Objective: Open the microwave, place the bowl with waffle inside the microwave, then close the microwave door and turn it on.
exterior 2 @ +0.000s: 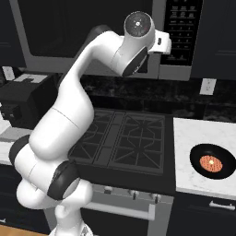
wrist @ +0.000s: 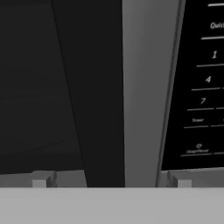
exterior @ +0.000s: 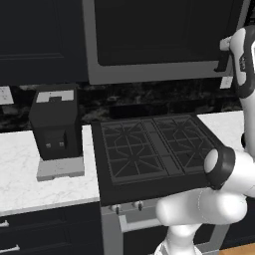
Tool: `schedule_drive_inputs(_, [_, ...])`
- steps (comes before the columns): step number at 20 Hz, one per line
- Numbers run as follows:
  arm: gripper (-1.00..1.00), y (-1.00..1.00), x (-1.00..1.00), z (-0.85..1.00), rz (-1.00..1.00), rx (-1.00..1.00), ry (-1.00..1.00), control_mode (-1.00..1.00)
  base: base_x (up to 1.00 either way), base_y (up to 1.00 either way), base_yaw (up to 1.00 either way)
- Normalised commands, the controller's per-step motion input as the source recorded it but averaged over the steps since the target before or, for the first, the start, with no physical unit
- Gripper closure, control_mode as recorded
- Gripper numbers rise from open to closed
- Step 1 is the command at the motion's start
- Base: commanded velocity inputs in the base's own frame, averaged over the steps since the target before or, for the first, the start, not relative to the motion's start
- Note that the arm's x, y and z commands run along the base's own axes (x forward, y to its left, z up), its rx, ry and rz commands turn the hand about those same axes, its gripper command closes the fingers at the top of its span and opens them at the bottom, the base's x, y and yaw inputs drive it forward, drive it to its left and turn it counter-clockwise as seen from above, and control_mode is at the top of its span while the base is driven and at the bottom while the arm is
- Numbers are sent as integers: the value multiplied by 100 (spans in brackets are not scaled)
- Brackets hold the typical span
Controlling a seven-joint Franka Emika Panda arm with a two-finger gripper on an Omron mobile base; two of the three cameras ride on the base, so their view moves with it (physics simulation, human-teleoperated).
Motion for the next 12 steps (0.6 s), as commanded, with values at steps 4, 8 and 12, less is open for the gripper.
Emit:
schedule_drive_inputs(4, [-100, 0, 17, 0, 0, -1, -6, -100, 0, 0, 0])
schedule_drive_inputs(8, [-100, 3, 32, 0, 0, -1, -1, -100, 0, 0, 0])
schedule_drive_inputs(12, [-100, 9, 36, 0, 0, -3, 0, -100, 0, 0, 0])
